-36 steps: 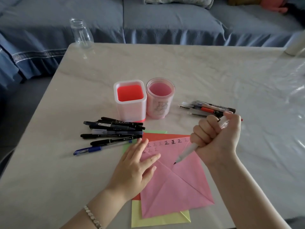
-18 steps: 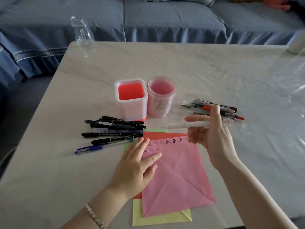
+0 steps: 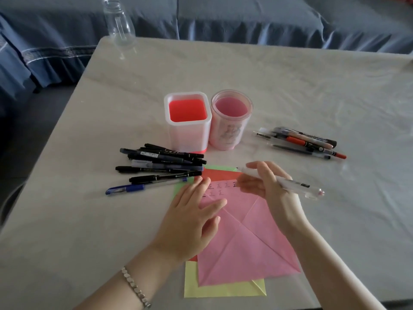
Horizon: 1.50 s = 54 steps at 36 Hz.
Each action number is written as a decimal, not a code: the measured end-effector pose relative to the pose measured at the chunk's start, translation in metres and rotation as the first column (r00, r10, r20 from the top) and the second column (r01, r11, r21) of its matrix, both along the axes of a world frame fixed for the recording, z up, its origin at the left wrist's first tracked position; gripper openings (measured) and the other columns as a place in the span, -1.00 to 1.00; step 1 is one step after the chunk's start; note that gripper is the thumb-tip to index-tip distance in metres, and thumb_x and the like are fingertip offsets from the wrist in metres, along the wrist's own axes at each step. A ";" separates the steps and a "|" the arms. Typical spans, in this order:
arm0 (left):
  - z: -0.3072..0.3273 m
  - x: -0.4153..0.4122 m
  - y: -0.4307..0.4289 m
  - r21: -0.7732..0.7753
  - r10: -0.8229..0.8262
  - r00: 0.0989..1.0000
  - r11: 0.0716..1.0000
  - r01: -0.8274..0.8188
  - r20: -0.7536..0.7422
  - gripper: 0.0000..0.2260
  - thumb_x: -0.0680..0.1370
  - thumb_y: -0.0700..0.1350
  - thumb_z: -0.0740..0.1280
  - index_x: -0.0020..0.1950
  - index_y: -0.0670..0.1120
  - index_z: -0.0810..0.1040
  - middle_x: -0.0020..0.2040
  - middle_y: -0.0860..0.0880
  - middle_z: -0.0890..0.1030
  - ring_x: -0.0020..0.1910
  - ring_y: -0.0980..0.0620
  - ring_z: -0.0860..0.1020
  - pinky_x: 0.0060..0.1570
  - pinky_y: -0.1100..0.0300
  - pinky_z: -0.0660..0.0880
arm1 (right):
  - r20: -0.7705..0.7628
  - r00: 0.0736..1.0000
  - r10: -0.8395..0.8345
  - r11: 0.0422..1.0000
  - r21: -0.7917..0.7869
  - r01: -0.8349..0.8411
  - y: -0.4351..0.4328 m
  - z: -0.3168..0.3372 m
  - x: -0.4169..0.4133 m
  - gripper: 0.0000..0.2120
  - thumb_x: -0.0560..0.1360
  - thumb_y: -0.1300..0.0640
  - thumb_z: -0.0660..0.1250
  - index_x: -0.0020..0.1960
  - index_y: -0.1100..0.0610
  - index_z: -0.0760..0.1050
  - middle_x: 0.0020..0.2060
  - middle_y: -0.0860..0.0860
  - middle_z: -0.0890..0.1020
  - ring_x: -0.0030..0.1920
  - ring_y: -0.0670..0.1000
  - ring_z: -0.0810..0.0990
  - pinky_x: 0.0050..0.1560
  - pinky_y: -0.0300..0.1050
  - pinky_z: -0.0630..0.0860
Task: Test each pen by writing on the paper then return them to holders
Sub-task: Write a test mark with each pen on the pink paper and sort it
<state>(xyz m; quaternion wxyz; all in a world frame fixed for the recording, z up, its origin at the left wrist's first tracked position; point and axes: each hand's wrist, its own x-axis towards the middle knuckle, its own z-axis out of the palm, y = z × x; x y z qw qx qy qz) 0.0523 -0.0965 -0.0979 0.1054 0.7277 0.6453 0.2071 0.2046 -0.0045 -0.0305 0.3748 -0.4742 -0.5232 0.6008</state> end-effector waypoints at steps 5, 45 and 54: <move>-0.001 -0.001 0.000 -0.011 -0.011 1.000 1.000 0.011 -0.002 -0.69 0.52 0.03 0.17 0.20 0.07 0.55 0.36 -0.24 0.41 0.39 -0.18 0.32 0.35 -0.04 0.17 | 0.097 0.994 -0.059 0.996 0.079 0.051 0.003 -0.015 -0.011 -0.92 0.45 0.19 0.36 -0.20 0.19 0.52 -0.42 0.05 0.63 -0.38 -0.04 0.61 -0.34 -0.23 0.57; -0.002 0.002 0.000 0.005 0.021 0.998 1.000 -0.021 0.051 -0.71 0.48 0.02 0.22 0.14 0.07 0.60 0.35 -0.23 0.42 0.39 -0.17 0.30 0.35 -0.01 0.18 | 0.323 0.878 -0.354 0.871 0.456 0.184 -0.002 -0.060 -0.025 -0.65 0.34 0.24 0.33 -0.55 0.11 0.27 -0.63 -0.09 0.36 -0.54 -0.15 0.29 -0.48 -0.37 0.21; -0.001 0.001 0.001 0.007 0.027 0.998 1.000 -0.028 0.058 -0.70 0.47 0.03 0.22 0.14 0.07 0.60 0.35 -0.23 0.42 0.39 -0.14 0.28 0.35 0.00 0.18 | 0.307 0.865 -0.398 0.851 0.476 0.222 0.000 -0.062 -0.026 -0.67 0.31 0.16 0.28 -0.54 0.06 0.20 -0.62 -0.07 0.31 -0.52 -0.10 0.24 -0.48 -0.33 0.18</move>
